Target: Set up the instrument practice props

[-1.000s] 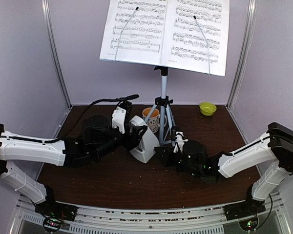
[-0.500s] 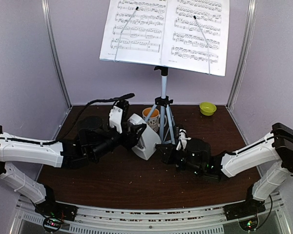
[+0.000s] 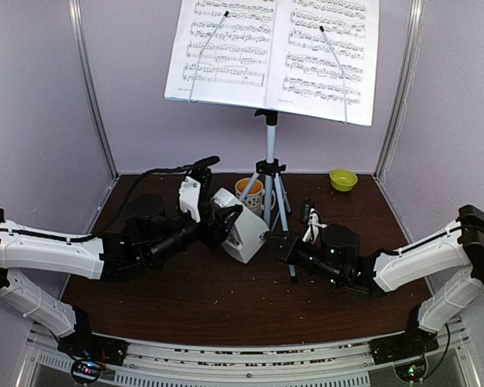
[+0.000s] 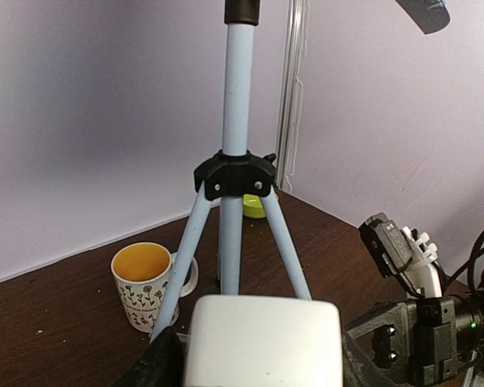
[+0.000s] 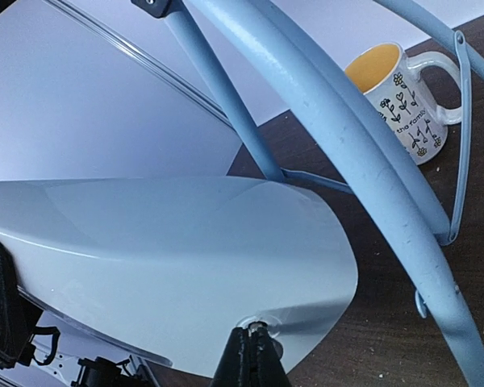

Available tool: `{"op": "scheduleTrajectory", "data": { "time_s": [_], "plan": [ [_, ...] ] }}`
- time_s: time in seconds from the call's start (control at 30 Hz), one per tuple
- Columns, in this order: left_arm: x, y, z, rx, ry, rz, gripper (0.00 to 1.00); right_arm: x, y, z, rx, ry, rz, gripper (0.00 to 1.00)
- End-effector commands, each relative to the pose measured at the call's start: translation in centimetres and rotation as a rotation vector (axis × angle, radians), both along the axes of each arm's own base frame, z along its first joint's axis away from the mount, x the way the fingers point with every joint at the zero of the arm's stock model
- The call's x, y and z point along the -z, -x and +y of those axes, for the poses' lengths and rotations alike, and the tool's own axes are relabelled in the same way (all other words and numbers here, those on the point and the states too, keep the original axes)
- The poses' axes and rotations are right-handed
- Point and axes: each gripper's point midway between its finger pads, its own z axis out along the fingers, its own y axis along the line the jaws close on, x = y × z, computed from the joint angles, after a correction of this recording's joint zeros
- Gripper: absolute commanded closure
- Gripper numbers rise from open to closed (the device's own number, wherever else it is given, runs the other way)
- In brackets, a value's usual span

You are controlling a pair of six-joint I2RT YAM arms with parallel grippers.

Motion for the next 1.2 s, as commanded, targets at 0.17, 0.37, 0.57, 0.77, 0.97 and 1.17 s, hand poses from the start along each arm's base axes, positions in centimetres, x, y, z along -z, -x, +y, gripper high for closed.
{"op": "scheduleTrajectory", "data": {
  "time_s": [0.17,0.37,0.57,0.77,0.97,1.17],
  "plan": [
    [-9.3,1.8,0.7,0.052,0.260,-0.134,0.85,1.2,-1.0,0.4,0.006,0.124,-0.031,0.83],
    [-9.3,1.8,1.0,0.040,0.240,-0.146,0.85,0.1,0.0,0.6,-0.036,0.098,-0.091,0.70],
    [-9.6,2.4,0.5,0.075,0.102,-0.214,0.84,-0.9,1.2,-0.6,-0.079,0.183,-0.215,0.61],
    [-9.5,3.8,-1.0,0.178,-0.067,-0.313,0.85,-1.3,2.4,-0.3,-0.178,0.338,-0.346,0.51],
    [-9.6,3.7,-0.8,0.166,-0.103,-0.337,0.85,-0.8,3.3,0.6,-0.263,0.377,-0.381,0.52],
    [-9.7,3.9,-1.1,0.182,-0.105,-0.341,0.85,-0.1,4.0,1.8,-0.316,0.394,-0.381,0.48]
  ]
}}
